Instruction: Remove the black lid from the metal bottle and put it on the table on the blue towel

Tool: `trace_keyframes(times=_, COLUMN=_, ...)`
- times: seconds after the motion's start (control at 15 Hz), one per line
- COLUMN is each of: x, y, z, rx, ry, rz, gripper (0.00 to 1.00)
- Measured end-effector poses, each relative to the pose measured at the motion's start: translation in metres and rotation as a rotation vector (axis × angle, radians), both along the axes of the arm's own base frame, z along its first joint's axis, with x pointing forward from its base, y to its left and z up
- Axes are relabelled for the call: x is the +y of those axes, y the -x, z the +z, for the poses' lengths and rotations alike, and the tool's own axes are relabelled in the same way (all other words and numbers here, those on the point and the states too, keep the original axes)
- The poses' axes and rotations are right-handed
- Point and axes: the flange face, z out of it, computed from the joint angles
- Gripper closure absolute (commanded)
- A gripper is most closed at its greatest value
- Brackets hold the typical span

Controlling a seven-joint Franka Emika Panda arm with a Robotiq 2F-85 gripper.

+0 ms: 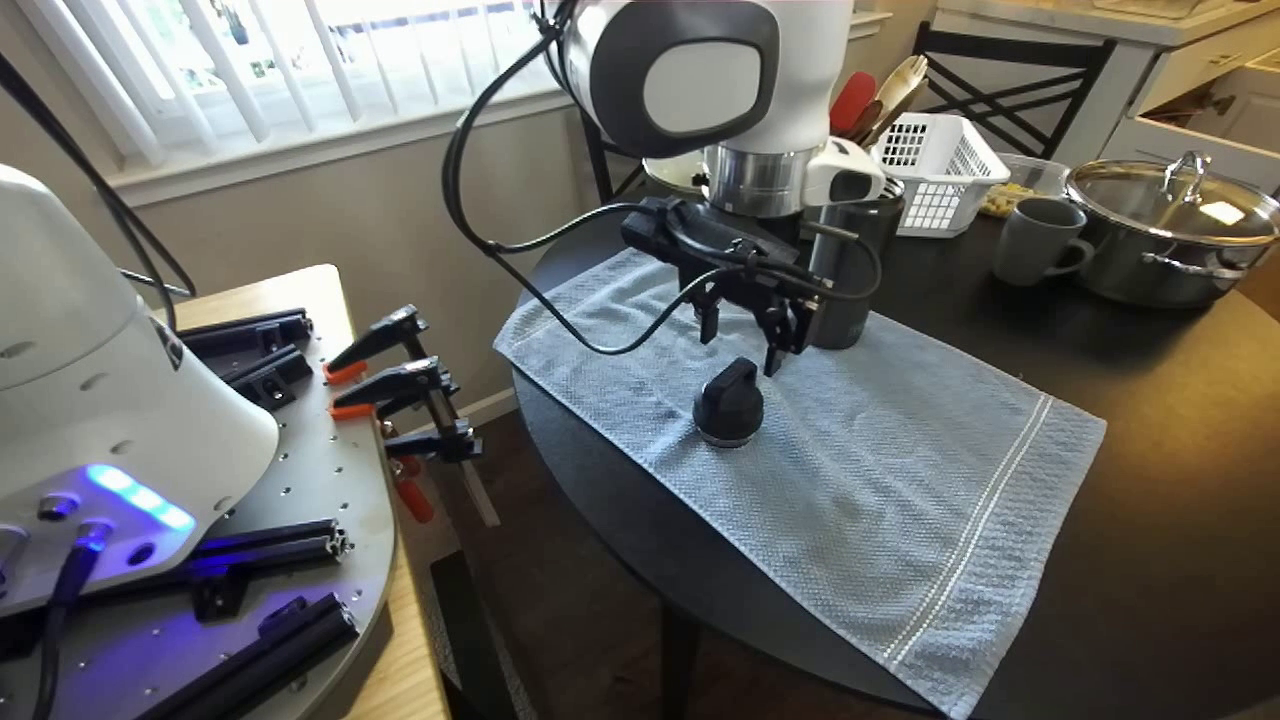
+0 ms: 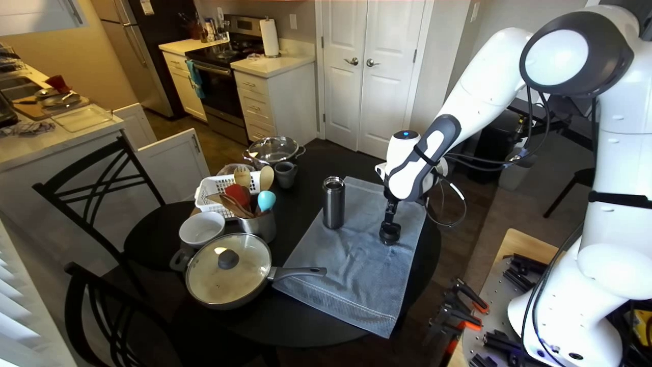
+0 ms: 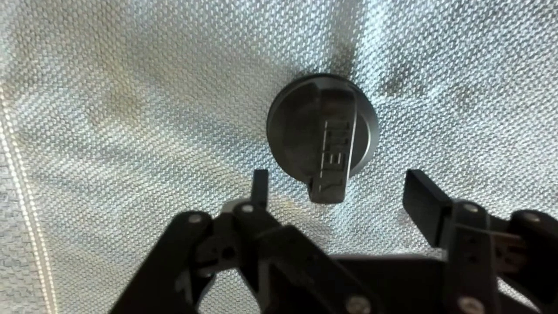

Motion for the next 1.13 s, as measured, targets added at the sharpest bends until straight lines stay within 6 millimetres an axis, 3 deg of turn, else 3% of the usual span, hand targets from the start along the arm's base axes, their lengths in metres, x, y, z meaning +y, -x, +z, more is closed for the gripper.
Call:
trace_keyframes(times=0.47, x=-0.007, y=-0.011, z=0.016, rx=-0.035, ry=0.012, rz=-0.009, gripper=0.00)
trace_keyframes(times=1.13, x=-0.008, y=-0.011, z=0.017, rx=-0.036, ry=0.013, rz=-0.011, gripper=0.00)
